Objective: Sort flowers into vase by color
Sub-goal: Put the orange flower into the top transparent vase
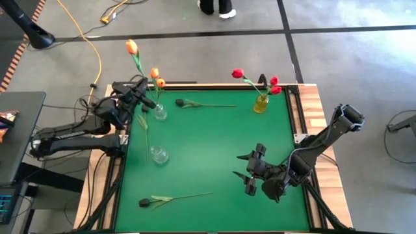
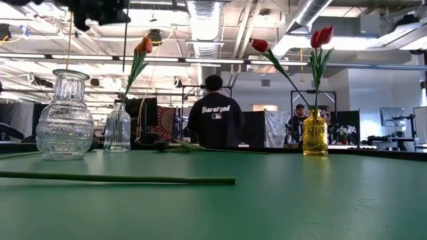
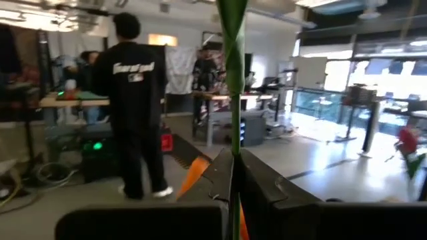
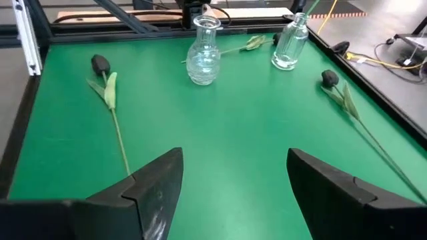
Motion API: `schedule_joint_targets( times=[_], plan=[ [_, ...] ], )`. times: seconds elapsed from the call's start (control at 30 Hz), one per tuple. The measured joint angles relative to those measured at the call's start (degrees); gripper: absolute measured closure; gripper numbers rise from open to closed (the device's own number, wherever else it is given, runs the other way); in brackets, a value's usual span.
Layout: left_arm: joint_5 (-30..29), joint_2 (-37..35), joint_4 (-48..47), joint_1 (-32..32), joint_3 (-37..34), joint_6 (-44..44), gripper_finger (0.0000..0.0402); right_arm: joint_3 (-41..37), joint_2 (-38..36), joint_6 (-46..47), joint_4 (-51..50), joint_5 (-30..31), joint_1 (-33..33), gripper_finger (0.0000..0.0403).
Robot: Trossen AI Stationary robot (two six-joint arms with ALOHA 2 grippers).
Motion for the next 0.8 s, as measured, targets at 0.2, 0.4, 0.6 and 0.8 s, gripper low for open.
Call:
schedule_joint_targets(
  times=[0.2,0.4,0.6,0.8],
  plan=[
    [0.1,-1.0,3.0,5.4,-4.6,-0.6,0.0401,0.0,0.0,-0.5,-0.4,0.0,-1.1,0.0107],
    [3.2,-1.0,3.7,10.2,-7.6,-6.4,0.0401,0.0,0.0,-1.9,-1.8,0.0,-1.5,0.0107],
    [4.6,-1.0,4.0,12.1,-10.5,-10.3,0.0401,0.0,0.0,-2.0,-2.5,0.0,-2.6,0.0107],
    [4.8,-1.0,3.9,12.8,-12.0,-11.2,0.0401,0.0,0.0,-2.0,-3.2,0.0,-3.1,0.0107]
  ],
)
